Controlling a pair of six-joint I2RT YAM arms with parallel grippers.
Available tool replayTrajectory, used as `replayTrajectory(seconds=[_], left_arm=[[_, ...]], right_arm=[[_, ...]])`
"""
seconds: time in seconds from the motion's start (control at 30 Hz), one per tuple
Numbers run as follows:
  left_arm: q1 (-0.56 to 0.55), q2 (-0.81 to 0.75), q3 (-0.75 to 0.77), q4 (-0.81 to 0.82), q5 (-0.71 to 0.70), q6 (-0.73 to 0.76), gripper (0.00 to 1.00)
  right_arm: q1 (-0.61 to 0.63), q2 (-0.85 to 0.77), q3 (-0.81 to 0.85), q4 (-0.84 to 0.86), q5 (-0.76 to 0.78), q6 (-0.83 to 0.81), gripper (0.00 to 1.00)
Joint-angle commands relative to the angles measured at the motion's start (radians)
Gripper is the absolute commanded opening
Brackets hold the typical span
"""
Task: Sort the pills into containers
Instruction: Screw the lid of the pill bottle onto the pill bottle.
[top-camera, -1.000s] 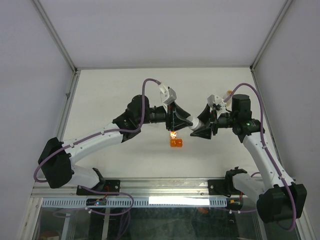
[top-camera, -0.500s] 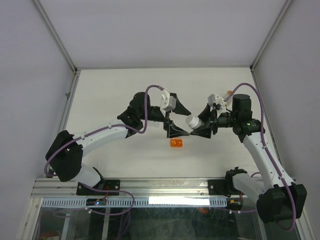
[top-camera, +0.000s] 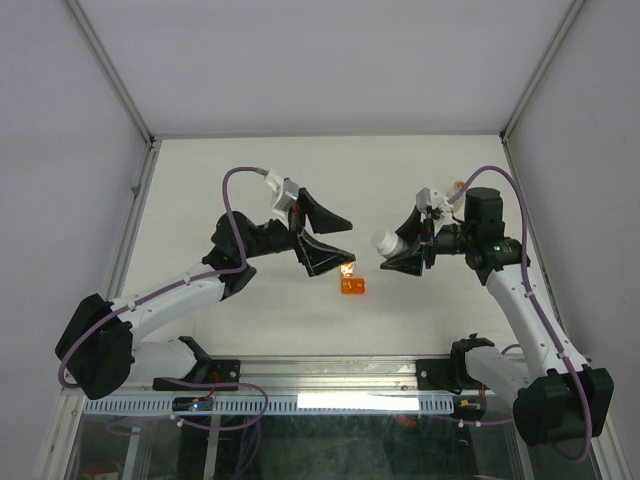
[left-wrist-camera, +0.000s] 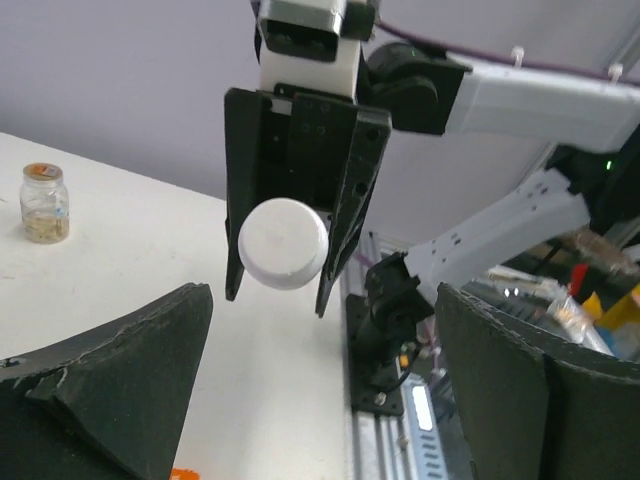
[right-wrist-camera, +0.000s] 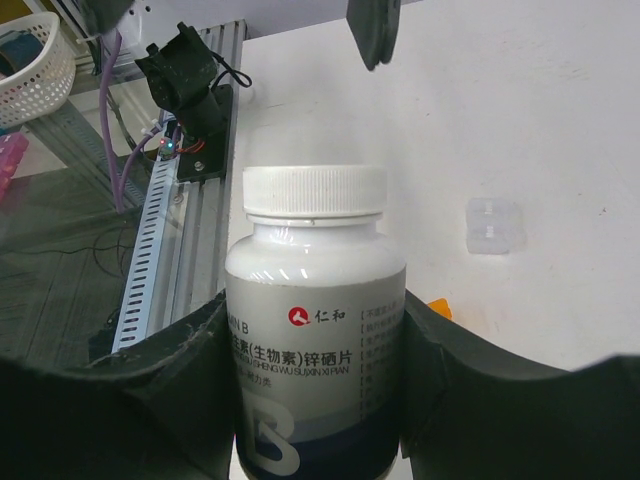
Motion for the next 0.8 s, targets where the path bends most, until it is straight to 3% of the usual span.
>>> replayTrajectory(seconds=[0.0, 0.17, 0.27, 0.47, 0.77], left_arm=[[0.001, -0.061, 0.041, -0.075, -0.138, -0.201, 0.93], [-0.147, -0.094, 0.215, -0.568, -0.547, 0.000, 0.88], [-0.195, -0.067, 0.309, -0.697, -0.629, 0.042, 0.86], [-0.217, 0.004, 0.420, -0.795, -0.612, 0.077, 0.85], [-0.242, 0.086, 0.490, -0.804, -0.517, 0.077, 0.78]], right_arm=[[-0.001, -0.018, 0.033, 0.042, -0.009, 0.005, 0.00], [-0.001, -0.017, 0.033, 0.043, -0.008, 0.005, 0.00], [-0.001, -0.013, 0.033, 0.043, -0.007, 0.005, 0.00], [-0.003, -0.013, 0.031, 0.043, -0.004, 0.005, 0.00], [-0.003, -0.012, 0.031, 0.043, -0.004, 0.005, 0.00]])
